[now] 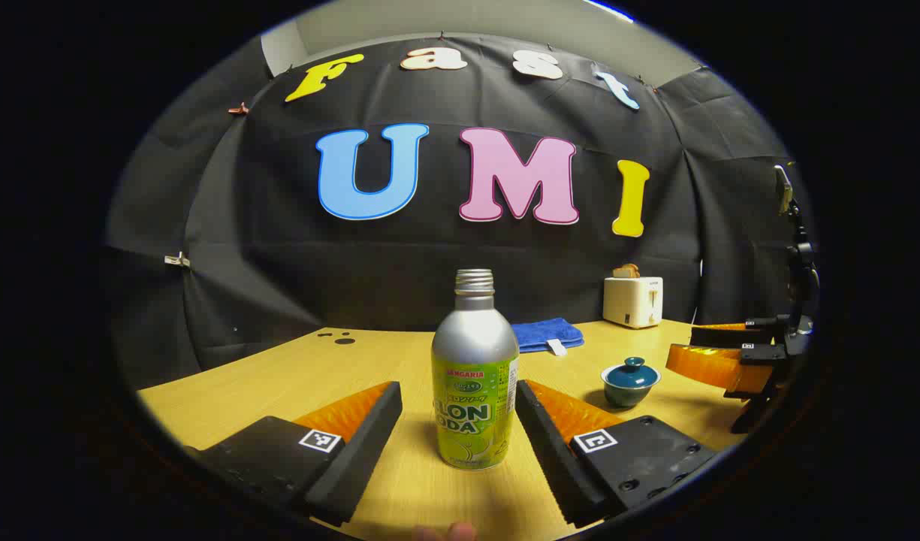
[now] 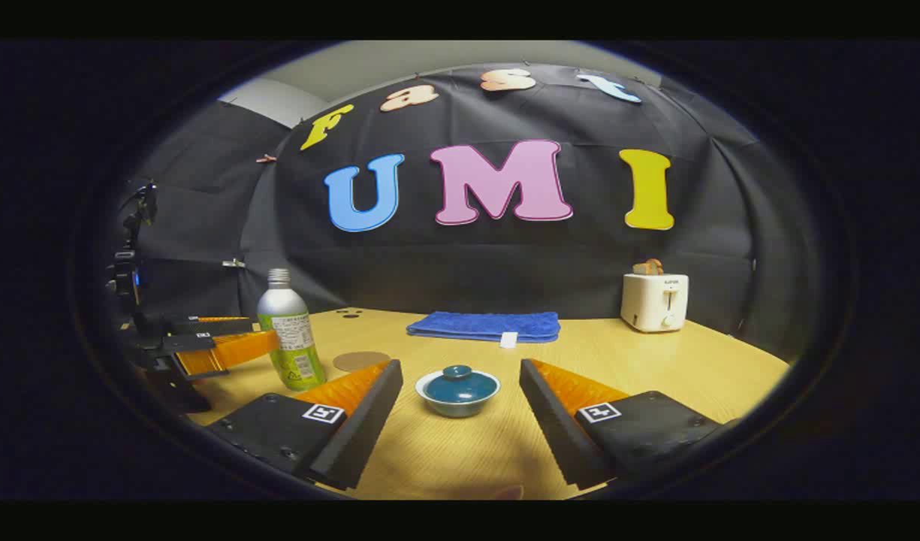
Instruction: Open the teacup lid with one hand, grasp the water bottle and pour water into the teacup with the other hand; after pouring, place the water bottle on the coaster and then close the teacup lid.
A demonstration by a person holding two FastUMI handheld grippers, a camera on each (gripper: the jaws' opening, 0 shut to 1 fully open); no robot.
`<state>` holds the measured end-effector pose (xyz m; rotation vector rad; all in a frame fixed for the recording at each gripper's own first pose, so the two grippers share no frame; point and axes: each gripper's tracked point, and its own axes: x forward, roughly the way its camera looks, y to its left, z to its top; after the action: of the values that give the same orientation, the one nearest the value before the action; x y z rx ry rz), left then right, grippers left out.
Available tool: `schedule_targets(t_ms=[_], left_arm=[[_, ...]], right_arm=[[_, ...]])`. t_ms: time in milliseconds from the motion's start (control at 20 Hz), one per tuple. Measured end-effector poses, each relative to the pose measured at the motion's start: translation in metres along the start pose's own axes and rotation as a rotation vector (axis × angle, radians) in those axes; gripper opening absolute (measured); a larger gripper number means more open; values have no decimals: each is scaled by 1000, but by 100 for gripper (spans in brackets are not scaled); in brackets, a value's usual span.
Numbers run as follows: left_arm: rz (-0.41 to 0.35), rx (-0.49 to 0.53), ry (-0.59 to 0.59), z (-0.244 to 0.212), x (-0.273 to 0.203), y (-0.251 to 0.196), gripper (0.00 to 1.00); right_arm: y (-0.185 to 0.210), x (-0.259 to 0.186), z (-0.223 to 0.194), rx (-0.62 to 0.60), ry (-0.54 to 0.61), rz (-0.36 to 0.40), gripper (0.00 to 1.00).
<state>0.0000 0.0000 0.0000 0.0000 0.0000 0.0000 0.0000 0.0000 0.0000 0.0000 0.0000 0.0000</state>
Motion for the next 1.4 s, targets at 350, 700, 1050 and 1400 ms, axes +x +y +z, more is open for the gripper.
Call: schedule_targets(t_ms=[350, 700, 1050, 1400], left_arm=[[0, -1, 0, 1, 1, 1, 96], [-7, -1, -1, 0, 0, -1, 96], [-8, -1, -1, 0, 1, -1, 96], [-8, -1, -1, 0, 1, -1, 96]], right_arm=[[0, 1, 0, 0, 2, 0, 97], [0, 9, 0, 1, 5, -2, 97], [-1, 24, -12, 5, 70, 4, 97], [-1, 51, -27, -30, 171, 14, 95]])
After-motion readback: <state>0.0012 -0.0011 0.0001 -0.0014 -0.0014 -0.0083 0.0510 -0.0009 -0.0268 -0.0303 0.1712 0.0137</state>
